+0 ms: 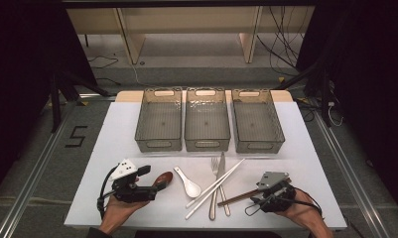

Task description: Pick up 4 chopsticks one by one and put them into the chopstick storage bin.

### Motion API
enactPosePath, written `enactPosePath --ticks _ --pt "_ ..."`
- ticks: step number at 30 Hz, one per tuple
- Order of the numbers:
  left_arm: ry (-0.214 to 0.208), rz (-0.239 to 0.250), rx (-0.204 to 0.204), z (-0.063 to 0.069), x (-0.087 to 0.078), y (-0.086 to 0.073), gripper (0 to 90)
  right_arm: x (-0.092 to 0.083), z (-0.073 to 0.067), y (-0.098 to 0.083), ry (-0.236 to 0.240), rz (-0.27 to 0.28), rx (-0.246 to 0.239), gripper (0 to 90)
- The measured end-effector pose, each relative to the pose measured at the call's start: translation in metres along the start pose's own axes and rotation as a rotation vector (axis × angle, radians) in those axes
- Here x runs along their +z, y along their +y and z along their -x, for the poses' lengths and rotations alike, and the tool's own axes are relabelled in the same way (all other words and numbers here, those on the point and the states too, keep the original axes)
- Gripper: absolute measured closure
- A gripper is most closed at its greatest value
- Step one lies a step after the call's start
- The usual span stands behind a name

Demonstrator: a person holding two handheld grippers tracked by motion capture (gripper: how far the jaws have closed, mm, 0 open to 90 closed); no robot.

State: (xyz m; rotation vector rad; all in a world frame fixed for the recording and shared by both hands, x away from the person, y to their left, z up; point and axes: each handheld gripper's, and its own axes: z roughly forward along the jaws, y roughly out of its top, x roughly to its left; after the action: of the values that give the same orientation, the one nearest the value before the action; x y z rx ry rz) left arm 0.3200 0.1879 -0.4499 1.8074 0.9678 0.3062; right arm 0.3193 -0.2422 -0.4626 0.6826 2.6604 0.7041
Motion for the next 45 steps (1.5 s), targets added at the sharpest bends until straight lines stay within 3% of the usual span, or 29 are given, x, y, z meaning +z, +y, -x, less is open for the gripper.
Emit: enactPosePath --ticks 13,19,30,33,35,37,42,45 --pt "0.000 0.000 0.000 0.000 0.000 0.000 15.3 0.005 0.005 -0.001 0.045 -0.030 -0.002 52.7" --pt "-0.001 -0.001 0.001 0.000 0.000 0.000 15.3 0.005 0.003 0.001 0.060 -0.076 -0.030 57.3" --pt "0.000 -0.003 0.001 0.000 0.001 0.000 15.3 0.003 -0.001 0.018 0.112 -0.277 -0.199 64.1" --pt "-0.001 -0.004 0.000 0.000 0.001 0.000 15.3 0.003 -0.003 0.020 0.114 -0.293 -0.221 65.9" --pt "0.000 -0.005 0.001 0.000 0.001 0.000 15.3 0.002 -0.006 0.021 0.129 -0.326 -0.268 68.3" --pt "0.001 -0.006 0.001 0.000 0.001 0.000 15.3 0.002 -0.007 0.021 0.131 -0.329 -0.278 69.0" --pt "0.002 -0.007 -0.001 0.000 0.001 0.000 15.3 0.000 -0.013 0.022 0.159 -0.355 -0.371 74.8" --pt "0.002 -0.009 0.000 0.000 0.002 0.000 15.3 -0.001 -0.015 0.021 0.163 -0.359 -0.395 76.3"
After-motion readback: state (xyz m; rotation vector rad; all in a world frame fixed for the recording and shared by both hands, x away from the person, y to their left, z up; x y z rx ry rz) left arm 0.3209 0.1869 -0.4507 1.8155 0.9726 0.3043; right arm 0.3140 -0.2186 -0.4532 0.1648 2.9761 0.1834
